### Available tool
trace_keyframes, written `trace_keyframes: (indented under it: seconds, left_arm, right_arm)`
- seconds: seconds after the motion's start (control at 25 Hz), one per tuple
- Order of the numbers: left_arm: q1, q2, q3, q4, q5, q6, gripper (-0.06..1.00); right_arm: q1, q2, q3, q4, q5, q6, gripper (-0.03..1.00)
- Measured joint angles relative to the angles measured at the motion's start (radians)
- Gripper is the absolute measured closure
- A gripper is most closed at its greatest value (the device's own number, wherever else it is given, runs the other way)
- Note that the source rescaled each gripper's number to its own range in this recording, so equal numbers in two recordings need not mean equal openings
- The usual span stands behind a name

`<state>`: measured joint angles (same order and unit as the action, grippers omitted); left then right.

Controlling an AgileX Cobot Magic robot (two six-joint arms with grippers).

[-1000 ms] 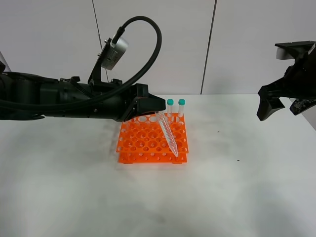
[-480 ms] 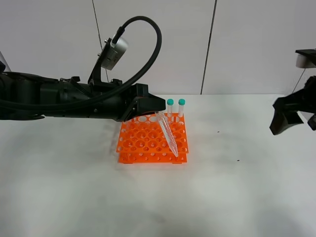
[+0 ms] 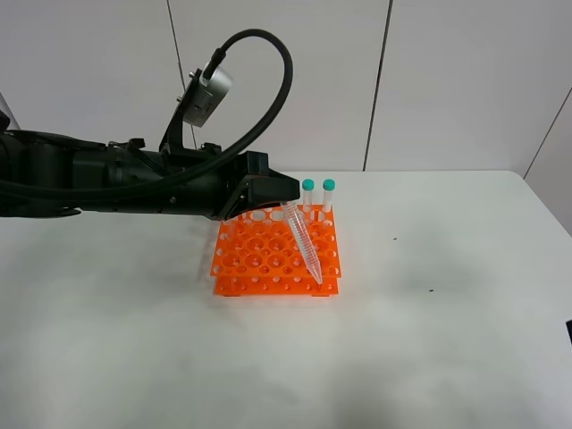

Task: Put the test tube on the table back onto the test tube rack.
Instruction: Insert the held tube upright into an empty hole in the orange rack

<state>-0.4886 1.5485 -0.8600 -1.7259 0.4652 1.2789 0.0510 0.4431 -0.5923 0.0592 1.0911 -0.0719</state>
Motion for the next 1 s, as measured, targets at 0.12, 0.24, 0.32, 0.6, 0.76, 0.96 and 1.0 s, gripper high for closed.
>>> trace_keyframes:
  seconds: [0.12, 0.24, 0.32, 0.6, 0.76, 0.96, 1.0]
  left_arm:
    - [0.000, 0.000, 0.000, 0.000, 0.001, 0.000, 0.94]
    - [0.000, 0.000, 0.000, 0.000, 0.001, 0.000, 0.94]
    - [0.000, 0.000, 0.000, 0.000, 0.001, 0.000, 0.94]
    - [0.000, 0.000, 0.000, 0.000, 0.001, 0.000, 0.94]
    - [0.000, -0.020, 0.000, 0.000, 0.001, -0.017, 0.94]
    - [0.000, -0.156, 0.000, 0.035, 0.003, -0.082, 0.94]
    - [0.001, -0.194, 0.000, 0.059, 0.004, -0.103, 0.94]
  right_arm:
    - [0.000, -0.193, 0.063, 0.000, -0.028, 0.000, 0.08]
    - [0.000, -0.336, 0.090, -0.001, -0.049, 0.004, 0.08]
    - [0.000, -0.395, 0.091, -0.004, -0.059, 0.008, 0.08]
    - [0.000, -0.433, 0.092, -0.008, -0.065, 0.010, 0.08]
    - [0.000, -0.433, 0.092, -0.008, -0.065, 0.010, 0.08]
    - [0.000, -0.432, 0.092, -0.007, -0.065, 0.011, 0.08]
    - [0.000, -0.432, 0.092, -0.006, -0.065, 0.011, 0.08]
